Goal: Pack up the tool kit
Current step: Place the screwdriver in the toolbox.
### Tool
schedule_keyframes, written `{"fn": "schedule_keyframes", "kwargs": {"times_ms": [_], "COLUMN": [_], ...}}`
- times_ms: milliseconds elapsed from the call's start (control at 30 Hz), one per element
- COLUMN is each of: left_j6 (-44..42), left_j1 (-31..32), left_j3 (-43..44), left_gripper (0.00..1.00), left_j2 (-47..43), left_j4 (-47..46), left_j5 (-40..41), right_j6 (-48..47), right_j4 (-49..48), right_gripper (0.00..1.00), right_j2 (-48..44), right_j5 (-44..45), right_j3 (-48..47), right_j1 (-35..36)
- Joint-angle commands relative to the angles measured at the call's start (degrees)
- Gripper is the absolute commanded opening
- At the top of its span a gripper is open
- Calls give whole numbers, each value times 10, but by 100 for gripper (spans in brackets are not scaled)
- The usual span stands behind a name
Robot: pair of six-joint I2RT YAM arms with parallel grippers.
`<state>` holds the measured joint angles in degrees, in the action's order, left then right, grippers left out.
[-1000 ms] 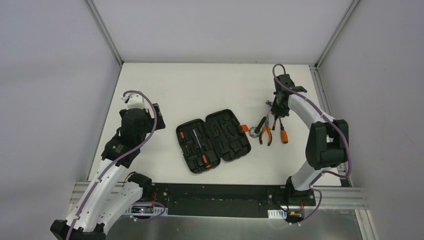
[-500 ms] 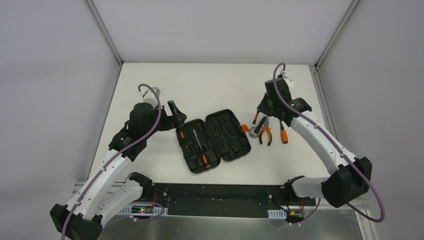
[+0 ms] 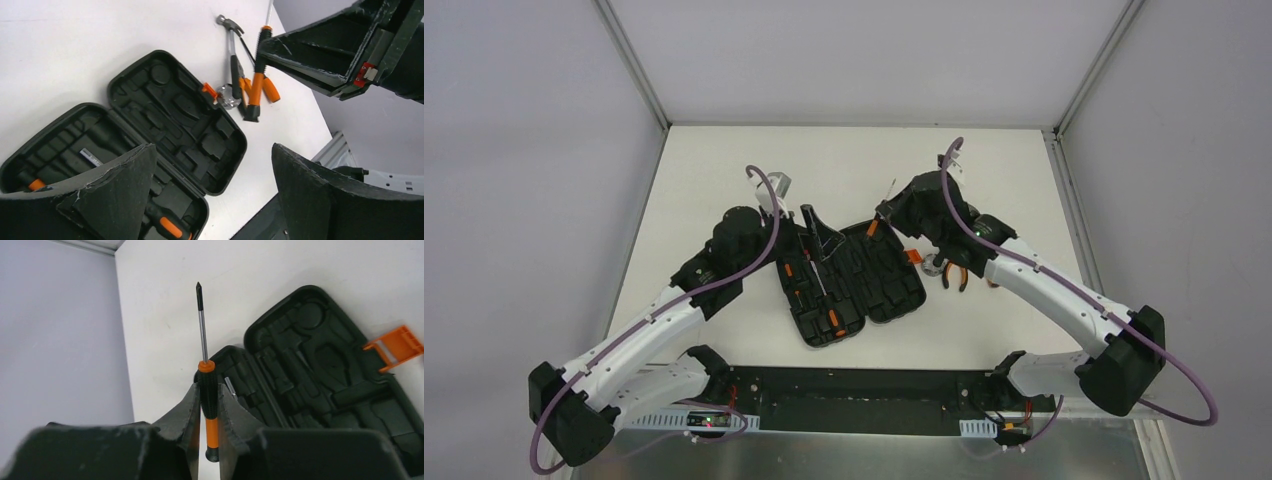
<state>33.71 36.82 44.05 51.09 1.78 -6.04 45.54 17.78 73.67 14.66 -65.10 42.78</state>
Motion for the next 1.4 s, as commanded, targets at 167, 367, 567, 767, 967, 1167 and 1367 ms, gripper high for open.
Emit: {"fn": "schedule_keyframes", "kwargs": {"times_ms": [167,367,567,767,967,1167,1367], "left_j6": [-22,-31,-37,-96,-207,-320,-401], "left_j1": [36,46,51,50,36,32,31], "left_j3": [-4,1,7,31,104,181,216], "left_gripper": [78,65,33,0,0,0,0], "left_j2": [52,89,96,69,45,56,60], "left_j4": [-105,-121,-120,-27,172,344,413], "left_j5": [-32,-33,-42,-9,19,-62,-158], "right_j6": [52,56,49,-14,-209,-564,-806], "right_j4": [-84,-100,-107,-120,-81,-23,-13], "right_gripper": [0,0,0,18,54,60,60], "right_j2": [5,4,9,-1,-31,-99,-183], "right_j5": [6,12,8,-4,-41,-199,-335], "right_j3": [-27,-25,-24,-13,-26,9,65], "right_j1": [50,64,69,68,65,64,64]}}
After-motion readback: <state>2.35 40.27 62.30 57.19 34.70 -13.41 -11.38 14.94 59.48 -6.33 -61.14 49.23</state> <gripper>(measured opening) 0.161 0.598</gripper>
